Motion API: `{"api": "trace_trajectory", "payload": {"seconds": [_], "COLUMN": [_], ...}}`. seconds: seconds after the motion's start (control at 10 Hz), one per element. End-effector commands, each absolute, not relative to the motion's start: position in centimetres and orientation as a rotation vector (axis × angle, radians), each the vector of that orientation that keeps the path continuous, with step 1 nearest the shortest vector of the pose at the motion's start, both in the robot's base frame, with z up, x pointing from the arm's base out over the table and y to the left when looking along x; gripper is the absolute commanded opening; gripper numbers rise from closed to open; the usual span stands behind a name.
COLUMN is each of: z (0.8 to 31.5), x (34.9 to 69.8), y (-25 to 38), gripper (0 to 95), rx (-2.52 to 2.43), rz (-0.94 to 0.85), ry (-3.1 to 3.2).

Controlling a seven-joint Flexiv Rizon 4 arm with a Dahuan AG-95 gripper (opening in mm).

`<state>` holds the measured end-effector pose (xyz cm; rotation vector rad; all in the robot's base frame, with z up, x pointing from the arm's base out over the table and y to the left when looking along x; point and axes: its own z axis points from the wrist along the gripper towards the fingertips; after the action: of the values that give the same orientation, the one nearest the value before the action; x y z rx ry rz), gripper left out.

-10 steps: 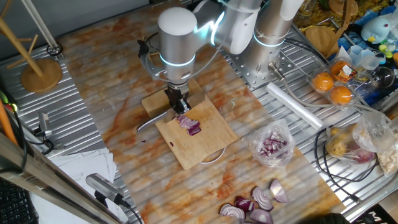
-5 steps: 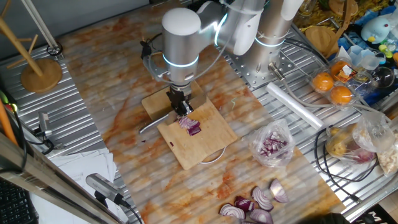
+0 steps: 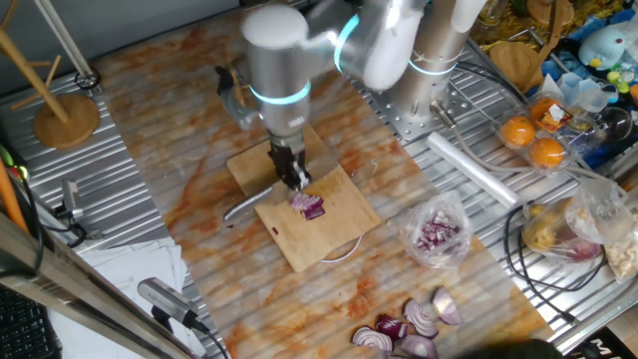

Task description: Chop the onions

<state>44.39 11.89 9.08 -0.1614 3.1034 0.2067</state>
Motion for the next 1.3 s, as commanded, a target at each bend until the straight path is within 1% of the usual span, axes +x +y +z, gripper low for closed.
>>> {"api": "trace_trajectory", "payload": {"seconds": [0.1,0.4,0.6,0.7,0.9,1.3], "z": [8.5,8.0,8.1,8.2,8.5,8.6], "x": [45.7,46.5,46.7,46.9,47.6,47.9], "y": [11.6,10.9,11.0,11.5,13.9,16.3], "gripper": [0.0,0.0,0.0,0.0,0.0,0.0], "rx": [-0.265,-0.267,-0.255,-0.251,-0.186,-0.101], "rz": [0.127,0.105,0.134,0.172,0.167,0.166], "ry": [3.115,3.111,3.105,3.101,3.118,3.127]}}
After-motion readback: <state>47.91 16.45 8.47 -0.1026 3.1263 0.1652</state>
